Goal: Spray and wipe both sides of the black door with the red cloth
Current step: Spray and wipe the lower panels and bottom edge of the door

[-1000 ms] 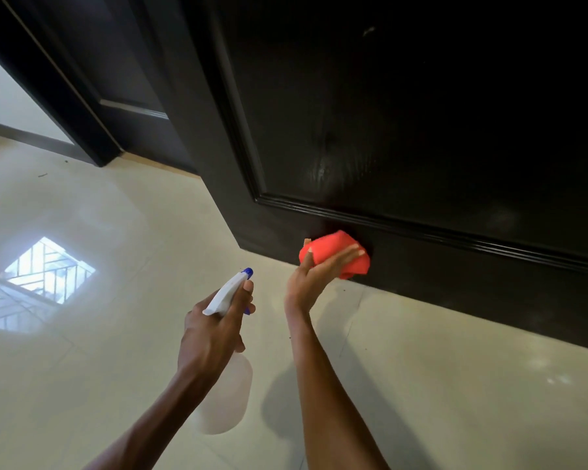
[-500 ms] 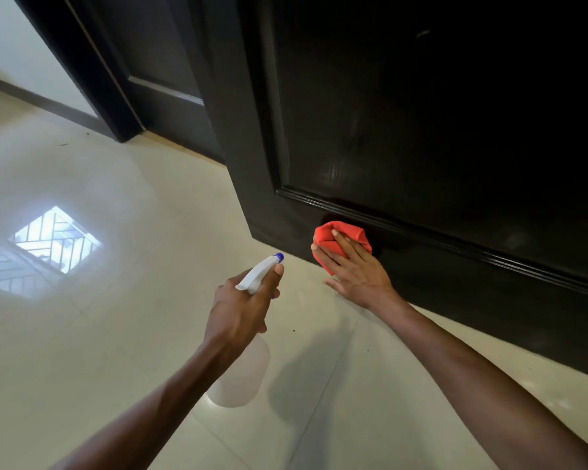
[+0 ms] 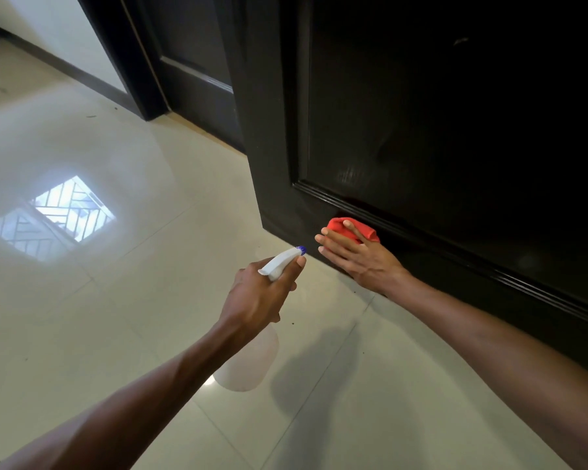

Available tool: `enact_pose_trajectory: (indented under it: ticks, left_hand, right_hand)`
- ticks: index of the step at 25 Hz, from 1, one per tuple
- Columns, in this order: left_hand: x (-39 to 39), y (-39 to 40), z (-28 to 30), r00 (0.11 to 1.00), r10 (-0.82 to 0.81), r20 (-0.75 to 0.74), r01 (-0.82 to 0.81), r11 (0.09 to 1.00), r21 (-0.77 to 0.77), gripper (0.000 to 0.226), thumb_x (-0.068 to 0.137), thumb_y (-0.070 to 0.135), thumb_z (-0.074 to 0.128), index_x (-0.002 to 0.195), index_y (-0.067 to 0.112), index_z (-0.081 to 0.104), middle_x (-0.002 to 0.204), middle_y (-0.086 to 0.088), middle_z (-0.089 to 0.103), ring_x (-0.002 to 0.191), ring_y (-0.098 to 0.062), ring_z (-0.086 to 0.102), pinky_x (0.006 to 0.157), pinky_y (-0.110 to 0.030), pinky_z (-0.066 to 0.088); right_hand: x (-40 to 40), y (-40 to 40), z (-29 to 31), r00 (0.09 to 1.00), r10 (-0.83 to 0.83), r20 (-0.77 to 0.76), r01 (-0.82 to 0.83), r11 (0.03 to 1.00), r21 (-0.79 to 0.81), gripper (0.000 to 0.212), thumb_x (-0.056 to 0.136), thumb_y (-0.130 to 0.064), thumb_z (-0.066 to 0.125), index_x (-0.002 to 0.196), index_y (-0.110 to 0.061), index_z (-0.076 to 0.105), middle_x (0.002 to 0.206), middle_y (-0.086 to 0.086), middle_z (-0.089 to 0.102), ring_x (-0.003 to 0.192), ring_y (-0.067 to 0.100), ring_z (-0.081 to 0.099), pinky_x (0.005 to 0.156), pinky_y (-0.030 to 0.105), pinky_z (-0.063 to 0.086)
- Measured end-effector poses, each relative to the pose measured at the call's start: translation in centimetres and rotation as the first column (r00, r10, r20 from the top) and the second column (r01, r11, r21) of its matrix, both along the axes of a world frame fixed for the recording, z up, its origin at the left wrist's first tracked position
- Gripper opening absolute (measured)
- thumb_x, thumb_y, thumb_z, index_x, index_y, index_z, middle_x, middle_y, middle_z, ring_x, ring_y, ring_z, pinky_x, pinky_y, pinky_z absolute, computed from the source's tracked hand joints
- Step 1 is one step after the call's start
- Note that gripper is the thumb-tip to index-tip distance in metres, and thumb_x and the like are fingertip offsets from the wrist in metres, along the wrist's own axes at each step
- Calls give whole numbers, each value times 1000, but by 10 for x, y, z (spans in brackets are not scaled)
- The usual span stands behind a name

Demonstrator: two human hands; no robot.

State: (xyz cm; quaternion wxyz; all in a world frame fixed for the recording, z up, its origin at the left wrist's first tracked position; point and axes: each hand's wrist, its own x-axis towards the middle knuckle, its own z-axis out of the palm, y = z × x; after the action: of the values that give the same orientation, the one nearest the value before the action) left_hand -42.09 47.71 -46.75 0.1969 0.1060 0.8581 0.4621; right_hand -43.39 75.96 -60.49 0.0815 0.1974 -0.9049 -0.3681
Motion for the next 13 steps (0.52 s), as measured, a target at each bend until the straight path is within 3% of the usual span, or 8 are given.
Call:
enact_pose_trajectory:
  ticks: [3, 6, 8, 11, 13]
  left_hand:
    - [-1, -5, 0, 1000, -2, -17, 1, 1000, -22, 59, 86, 76, 46, 114, 30, 70, 86, 9, 73, 43, -12, 60, 48, -16, 47]
    - [-1, -11, -2, 999, 12, -30, -13, 999, -34, 58, 89, 74, 47, 120, 30, 70, 86, 9, 74, 43, -13, 60, 49, -18, 48]
    - [2, -16, -1, 999, 24, -23, -25, 999, -40, 56, 90, 73, 48, 119, 30, 70, 86, 9, 74, 43, -13, 60, 49, -18, 47]
    - [2, -23, 2, 998, 60, -34, -62, 997, -47, 52, 90, 72, 48, 116, 33, 70, 86, 9, 73, 43, -13, 59, 51, -19, 47]
    - [3, -27, 3, 996, 81, -29, -82, 996, -46, 48, 89, 72, 49, 110, 34, 71, 86, 9, 73, 43, -12, 58, 50, -18, 47]
  right_hand:
    - [3, 1, -1, 999, -37, -5, 37, 992, 124, 80, 106, -41, 36, 162, -10, -12, 164, 23, -28, 148, 45, -33, 115, 69, -22]
    - [-2, -2, -5, 1000, -25, 7, 24, 987, 160, 87, 101, -30, 45, 161, -7, -15, 165, 25, -25, 146, 49, -33, 114, 72, -20]
    - [-11, -6, -17, 998, -9, 70, -2, 986, 169, 81, 103, -29, 42, 162, -7, -9, 167, 24, -17, 143, 50, -37, 114, 72, -20]
    - [-20, -16, -45, 974, -39, 223, 8, 990, 140, 69, 107, -46, 30, 163, -12, 10, 171, 15, 0, 141, 44, -43, 113, 67, -26]
    - [-14, -21, -62, 954, -60, 295, 27, 993, 113, 60, 108, -39, 23, 162, -11, 20, 171, 12, 10, 141, 37, -45, 113, 62, -30]
